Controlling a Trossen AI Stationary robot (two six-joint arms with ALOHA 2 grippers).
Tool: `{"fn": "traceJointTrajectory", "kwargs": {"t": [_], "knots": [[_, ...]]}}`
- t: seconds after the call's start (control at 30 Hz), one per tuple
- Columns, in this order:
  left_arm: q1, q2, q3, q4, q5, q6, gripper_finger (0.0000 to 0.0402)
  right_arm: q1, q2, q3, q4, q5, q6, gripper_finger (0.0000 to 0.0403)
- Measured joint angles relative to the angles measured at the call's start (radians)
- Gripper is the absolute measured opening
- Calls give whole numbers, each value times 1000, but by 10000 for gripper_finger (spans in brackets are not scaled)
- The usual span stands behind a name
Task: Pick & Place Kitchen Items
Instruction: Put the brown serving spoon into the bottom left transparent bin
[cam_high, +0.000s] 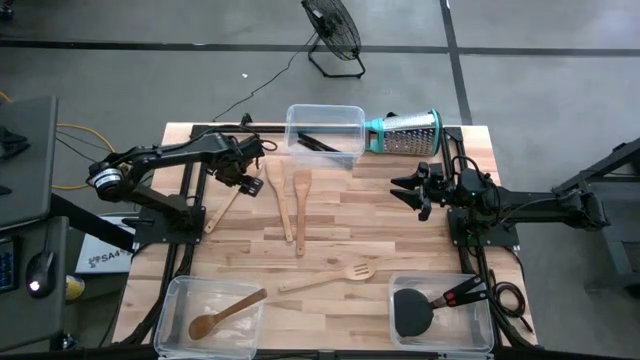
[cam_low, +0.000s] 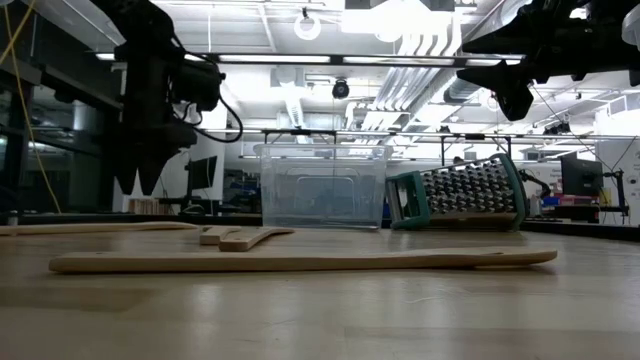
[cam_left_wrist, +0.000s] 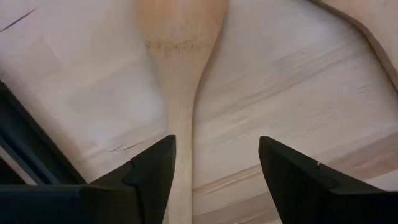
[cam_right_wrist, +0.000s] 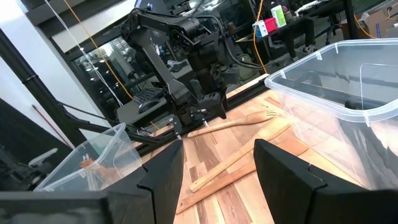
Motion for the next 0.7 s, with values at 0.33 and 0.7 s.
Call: {"fn": "traceJointTrajectory", "kwargs": {"t": [0.33,0.7], "knots": [[-2,9,-7,15,-17,-39,255,0,0,0,0,0,0,188],[2,28,-98,82,-17,-93,255,0,0,0,0,0,0,188]]}}
